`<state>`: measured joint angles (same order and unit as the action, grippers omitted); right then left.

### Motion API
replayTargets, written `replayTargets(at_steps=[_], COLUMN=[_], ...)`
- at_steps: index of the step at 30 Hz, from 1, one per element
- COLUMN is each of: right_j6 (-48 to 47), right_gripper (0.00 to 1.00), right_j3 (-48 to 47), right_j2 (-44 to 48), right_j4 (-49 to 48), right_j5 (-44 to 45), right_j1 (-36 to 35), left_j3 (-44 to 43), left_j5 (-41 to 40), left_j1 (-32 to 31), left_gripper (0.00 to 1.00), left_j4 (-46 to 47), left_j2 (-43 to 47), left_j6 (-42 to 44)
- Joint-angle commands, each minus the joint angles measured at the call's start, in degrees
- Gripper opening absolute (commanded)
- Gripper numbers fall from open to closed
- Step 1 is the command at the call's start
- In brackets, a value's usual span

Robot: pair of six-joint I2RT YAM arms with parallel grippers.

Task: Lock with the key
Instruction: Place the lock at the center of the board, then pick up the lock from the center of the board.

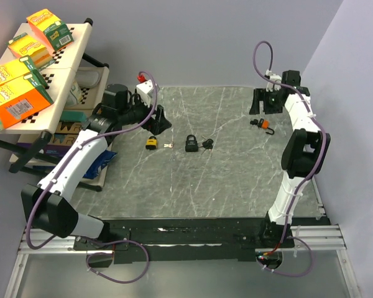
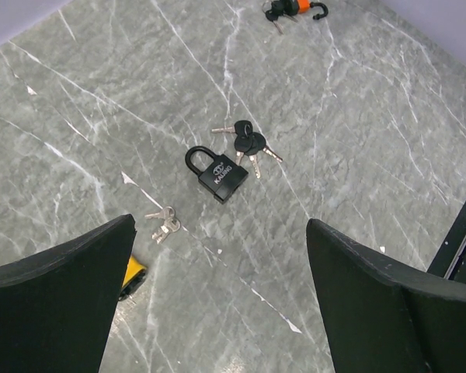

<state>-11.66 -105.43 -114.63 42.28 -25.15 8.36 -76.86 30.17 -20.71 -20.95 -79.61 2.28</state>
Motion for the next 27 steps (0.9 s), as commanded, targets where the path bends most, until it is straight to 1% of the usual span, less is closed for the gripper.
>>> replayTargets(at_steps=[1,3,6,13,18,24,25,27], right_j6=[-7.67,-8.55,-8.99,-9.78,-9.87,-10.49,-10.31,-10.92], right_gripper=[0.89,0.9,0.9,0.91,0.91,0.9,0.93,0.89], right_j3=[-7.15,-10.83,-13.74,-15.68,-19.98,-18.76,-18.76,-18.68], right_j2=[-6.81,-9.37,-13.16,-18.78,-23.61,-25.2,-25.38,-25.38], right_j4=[5.62,6.84,7.29,6.06,6.58,6.93,7.02,6.94], right_j5=[1.15,1.59,1.86,3.69,4.67,7.04,7.48,7.13], right_j1=[3.15,3.94,4.82,5.09,5.0,4.82,4.82,4.65], left_j3=[-3.82,-4.96,-5.32,-5.84,-6.9,-6.81,-6.81,-6.72], left_j5=[1.64,1.64,1.56,1.55,1.03,-0.2,-0.29,-0.38], left_j1=[-0.03,-0.03,-0.03,-0.03,-0.03,-0.03,-0.03,-0.03], left_gripper=[0.96,0.96,0.96,0.96,0.96,0.96,0.96,0.96], left_j4=[-0.75,-2.16,-2.52,-3.48,-4.8,-4.98,-4.89,-4.72], left_j2=[-1.68,-2.65,-2.92,-3.7,-4.32,-3.88,-3.88,-3.97], left_j6=[0.0,0.44,1.05,0.97,1.23,1.32,1.23,0.97])
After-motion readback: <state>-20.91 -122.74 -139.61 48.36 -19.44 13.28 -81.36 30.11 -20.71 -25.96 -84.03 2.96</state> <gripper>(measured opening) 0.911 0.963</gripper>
